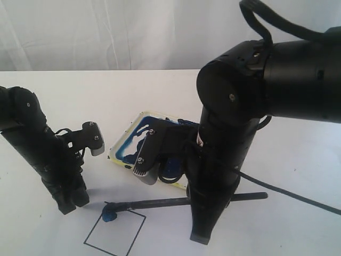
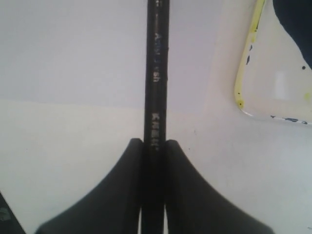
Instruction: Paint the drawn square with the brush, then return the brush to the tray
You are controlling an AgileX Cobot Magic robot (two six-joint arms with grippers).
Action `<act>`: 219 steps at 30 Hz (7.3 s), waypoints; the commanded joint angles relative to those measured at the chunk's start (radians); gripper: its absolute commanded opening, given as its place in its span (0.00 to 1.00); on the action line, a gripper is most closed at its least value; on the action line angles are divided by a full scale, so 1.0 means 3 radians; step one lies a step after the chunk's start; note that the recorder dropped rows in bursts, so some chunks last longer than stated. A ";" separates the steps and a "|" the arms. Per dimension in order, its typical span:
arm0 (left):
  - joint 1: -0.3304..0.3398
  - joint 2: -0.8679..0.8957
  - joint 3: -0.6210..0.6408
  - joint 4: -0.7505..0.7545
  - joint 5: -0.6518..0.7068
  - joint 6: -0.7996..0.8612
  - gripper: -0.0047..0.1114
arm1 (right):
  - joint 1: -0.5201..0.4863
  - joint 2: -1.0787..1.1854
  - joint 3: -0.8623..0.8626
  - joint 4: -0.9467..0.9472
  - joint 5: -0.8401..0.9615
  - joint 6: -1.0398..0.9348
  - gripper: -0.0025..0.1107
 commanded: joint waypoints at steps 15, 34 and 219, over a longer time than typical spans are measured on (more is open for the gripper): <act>-0.0022 0.0062 0.0043 0.0018 0.0080 -0.0025 0.40 | 0.0000 0.0003 0.0010 -0.0079 0.0354 0.0104 0.02; -0.0022 0.0062 0.0043 0.0018 0.0080 -0.0025 0.40 | 0.0000 0.0003 0.0010 -0.0269 0.0567 0.0271 0.02; -0.0022 0.0062 0.0043 0.0033 0.0041 -0.0585 0.40 | 0.0234 -0.0083 0.0311 -0.0322 -0.0091 0.0101 0.02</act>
